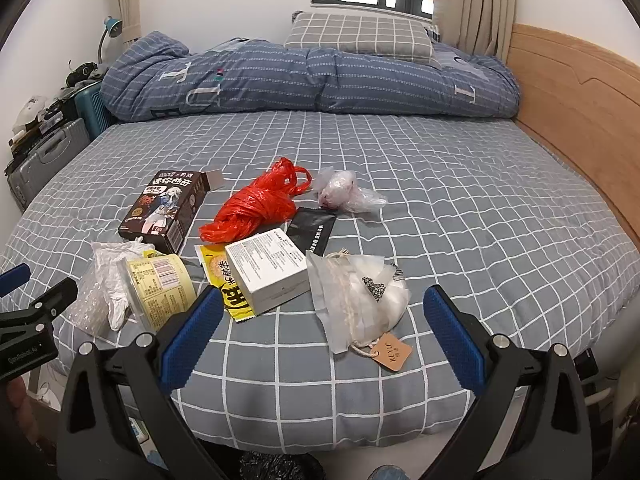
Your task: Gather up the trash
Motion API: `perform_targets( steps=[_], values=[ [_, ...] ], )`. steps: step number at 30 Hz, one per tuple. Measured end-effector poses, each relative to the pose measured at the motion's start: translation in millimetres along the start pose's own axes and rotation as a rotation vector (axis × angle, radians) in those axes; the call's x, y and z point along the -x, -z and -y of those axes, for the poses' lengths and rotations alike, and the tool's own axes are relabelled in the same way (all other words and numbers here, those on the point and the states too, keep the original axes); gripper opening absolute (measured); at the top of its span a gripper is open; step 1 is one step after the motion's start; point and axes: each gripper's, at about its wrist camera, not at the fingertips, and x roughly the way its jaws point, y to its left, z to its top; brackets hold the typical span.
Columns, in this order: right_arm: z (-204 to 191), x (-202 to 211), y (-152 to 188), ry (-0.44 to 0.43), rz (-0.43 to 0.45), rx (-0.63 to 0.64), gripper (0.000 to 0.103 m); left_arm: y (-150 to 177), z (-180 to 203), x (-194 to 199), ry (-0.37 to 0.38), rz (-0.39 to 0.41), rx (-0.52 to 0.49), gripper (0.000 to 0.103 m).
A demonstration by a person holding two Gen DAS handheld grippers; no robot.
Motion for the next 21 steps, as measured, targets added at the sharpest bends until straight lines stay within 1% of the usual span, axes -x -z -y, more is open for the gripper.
perform_targets(
  steps=[21],
  values=[
    [-5.5,1.2,-0.2,0.004,0.0,0.027,0.095,-0.8,0.1,-0.4,0.0,-0.002,-0.002,0.097]
  ],
)
